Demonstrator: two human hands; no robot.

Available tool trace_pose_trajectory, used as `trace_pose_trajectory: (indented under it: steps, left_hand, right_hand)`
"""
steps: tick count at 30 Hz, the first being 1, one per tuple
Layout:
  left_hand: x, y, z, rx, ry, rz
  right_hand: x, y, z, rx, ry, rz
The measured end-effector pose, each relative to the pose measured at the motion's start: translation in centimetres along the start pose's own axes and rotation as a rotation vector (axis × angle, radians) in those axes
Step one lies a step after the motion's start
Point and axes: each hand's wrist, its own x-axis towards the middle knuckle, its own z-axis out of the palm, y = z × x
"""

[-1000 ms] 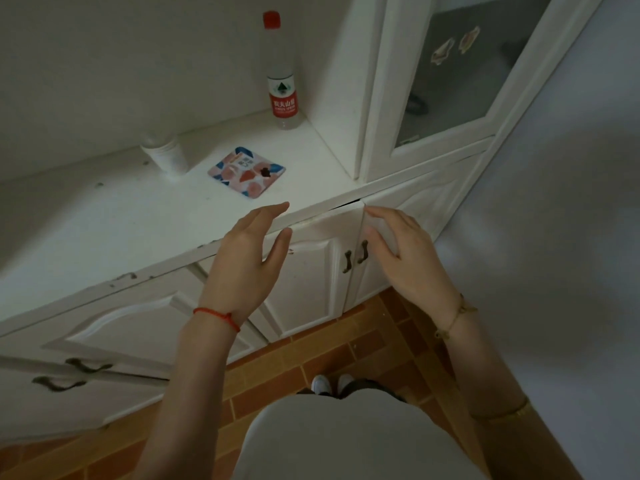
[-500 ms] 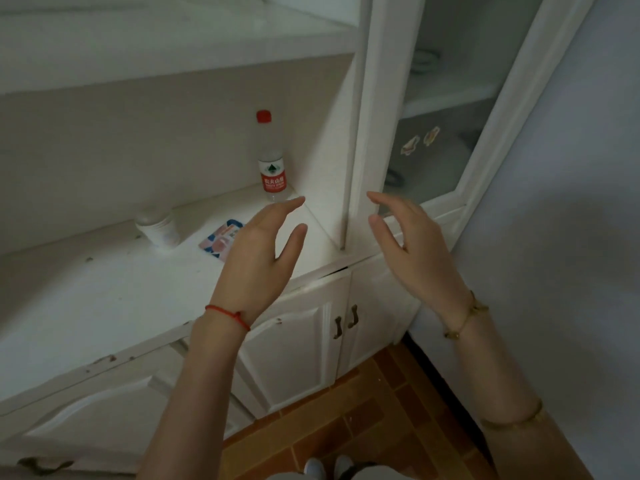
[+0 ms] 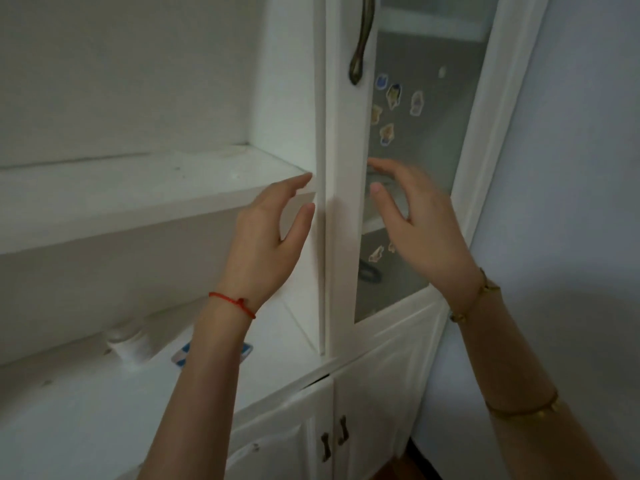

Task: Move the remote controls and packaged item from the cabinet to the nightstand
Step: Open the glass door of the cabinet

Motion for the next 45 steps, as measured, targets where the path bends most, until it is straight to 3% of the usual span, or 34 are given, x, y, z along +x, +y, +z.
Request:
trace_pose_trajectory:
  steps: [12, 18, 25, 45]
  left_hand:
    - [5.8, 1.6, 1.3, 0.036, 0.098, 0.084]
    - [6.8, 1.5, 2.6, 0.008, 0.159, 0.064]
    - [7.3, 0.8, 3.2, 0.001, 0.122, 0.052]
    - [6.7, 0.4, 3.9, 0.016, 0.049, 0.069]
  right_hand:
    - [5.8, -0.7, -1.4, 0.005, 0.093, -0.090]
    - [10.2, -1.8, -0.2, 0.116, 0.246, -0.106]
    - [12.7, -2.8, 1.2, 0.204, 0.327, -0.092]
    - [14.5, -2.9, 0.7, 0.341, 0.301, 0.036]
